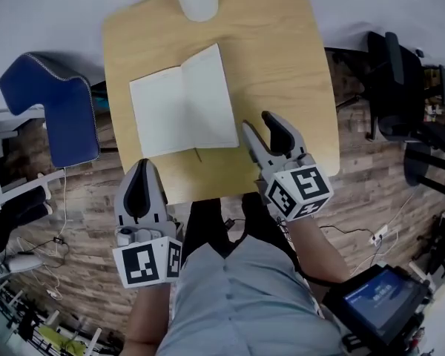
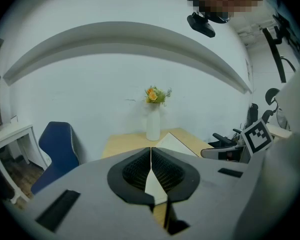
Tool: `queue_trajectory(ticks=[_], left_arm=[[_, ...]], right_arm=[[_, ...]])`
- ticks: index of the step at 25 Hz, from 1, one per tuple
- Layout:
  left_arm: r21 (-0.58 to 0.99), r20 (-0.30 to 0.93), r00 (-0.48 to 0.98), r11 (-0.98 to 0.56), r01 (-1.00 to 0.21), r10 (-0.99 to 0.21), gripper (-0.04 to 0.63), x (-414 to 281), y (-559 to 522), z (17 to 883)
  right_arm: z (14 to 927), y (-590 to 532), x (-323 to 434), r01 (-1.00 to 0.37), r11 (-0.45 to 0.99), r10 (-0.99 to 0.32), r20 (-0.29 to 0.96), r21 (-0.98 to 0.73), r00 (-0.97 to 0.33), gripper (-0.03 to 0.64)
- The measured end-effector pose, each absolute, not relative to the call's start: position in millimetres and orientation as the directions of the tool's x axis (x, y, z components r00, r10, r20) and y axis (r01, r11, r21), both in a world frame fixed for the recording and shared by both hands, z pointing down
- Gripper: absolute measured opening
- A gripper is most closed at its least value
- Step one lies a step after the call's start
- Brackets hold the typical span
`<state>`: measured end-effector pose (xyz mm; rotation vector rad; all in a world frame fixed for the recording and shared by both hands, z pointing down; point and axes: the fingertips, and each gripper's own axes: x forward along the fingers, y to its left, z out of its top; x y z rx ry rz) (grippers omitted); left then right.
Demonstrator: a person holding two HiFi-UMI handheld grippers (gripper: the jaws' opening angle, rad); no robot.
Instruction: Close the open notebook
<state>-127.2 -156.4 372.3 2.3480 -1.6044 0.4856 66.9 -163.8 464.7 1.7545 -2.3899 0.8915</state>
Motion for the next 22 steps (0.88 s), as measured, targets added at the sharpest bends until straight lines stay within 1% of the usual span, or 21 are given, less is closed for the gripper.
queue_trajectory(ticks=[5, 11, 13, 15, 16, 22], left_arm=[[0.028, 0.414, 0.362, -0.386, -0.922, -0.835, 0.021, -116.7, -159.3, 375.5], [0.04, 0.44, 0.363, -0.386, -0.922, -0.821, 0.021, -118.4, -157.0, 391.5], [0.047, 0.45, 0.359, -0.379, -0.924, -0.818, 0.021, -123.0, -155.5, 397.8], [0.052, 0.453, 0.351, -0.368, -0.928, -0.82, 0.021, -129.3, -155.8, 401.3], [0.054, 0.453, 0.345, -0.361, -0.931, -0.822, 0.021, -132.8, -156.5, 402.0], [0.061, 0.41, 0.303, -0.306, -0.95, -0.861, 0.021, -160.5, -158.8, 386.0]], right_arm=[[476.4, -156.8, 77.9, -0.895, 0.159, -0.857, 0.392, -0.416, -0.334, 0.195], [497.7, -151.5, 61.3, -0.896, 0.182, -0.825, 0.432, -0.406, -0.364, 0.193], [504.8, -150.6, 51.8, -0.894, 0.203, -0.808, 0.447, -0.398, -0.383, 0.189], [507.0, -152.6, 40.3, -0.893, 0.236, -0.794, 0.454, -0.384, -0.405, 0.146], [506.6, -154.5, 34.3, -0.891, 0.253, -0.788, 0.454, -0.378, -0.417, 0.14], [485.7, -167.9, -4.9, -0.867, 0.348, -0.766, 0.425, -0.356, -0.482, 0.135]])
